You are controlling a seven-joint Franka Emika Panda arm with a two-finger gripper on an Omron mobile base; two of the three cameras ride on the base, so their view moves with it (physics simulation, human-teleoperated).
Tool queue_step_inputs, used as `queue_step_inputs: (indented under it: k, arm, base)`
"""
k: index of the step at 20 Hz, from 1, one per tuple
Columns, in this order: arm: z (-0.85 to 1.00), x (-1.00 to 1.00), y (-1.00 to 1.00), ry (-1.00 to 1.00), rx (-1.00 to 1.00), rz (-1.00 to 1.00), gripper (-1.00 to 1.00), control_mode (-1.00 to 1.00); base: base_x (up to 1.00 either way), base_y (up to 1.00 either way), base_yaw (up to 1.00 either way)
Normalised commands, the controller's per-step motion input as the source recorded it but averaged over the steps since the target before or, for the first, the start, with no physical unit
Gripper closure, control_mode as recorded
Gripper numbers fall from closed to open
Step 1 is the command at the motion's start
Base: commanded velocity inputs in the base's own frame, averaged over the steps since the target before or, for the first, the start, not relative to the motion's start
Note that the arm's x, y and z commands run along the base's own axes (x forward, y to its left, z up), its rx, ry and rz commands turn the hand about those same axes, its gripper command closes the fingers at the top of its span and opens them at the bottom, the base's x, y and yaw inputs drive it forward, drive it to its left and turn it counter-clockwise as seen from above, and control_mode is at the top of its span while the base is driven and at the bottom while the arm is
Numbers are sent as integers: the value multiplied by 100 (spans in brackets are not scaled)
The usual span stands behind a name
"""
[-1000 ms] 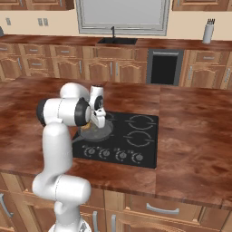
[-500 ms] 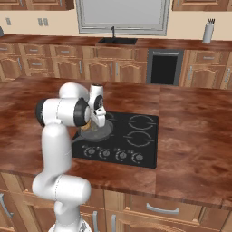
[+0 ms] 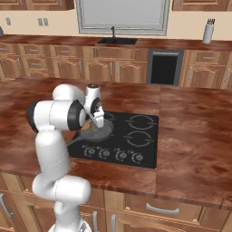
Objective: Put the garlic and onion in the pan. Then turn on the front left burner and set the heat to medium.
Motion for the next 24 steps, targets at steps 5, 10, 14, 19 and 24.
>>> queue_step_inputs:
  k: [5, 10, 14, 19, 24]
  arm:
    - [47, -35, 0, -10, 0, 0, -100, -100]
    - [62, -37, 0, -1, 0, 0, -100, -100]
    - [54, -42, 0, 0, 0, 0, -100, -100]
    - [32, -55, 0, 0, 1, 0, -100, -100]
    - [4, -58, -1, 0, 0, 0, -100, -100]
  base:
    - [0, 0, 0]
    - [0, 0, 0]
    - [0, 0, 0]
    - [0, 0, 0]
    - [0, 0, 0]
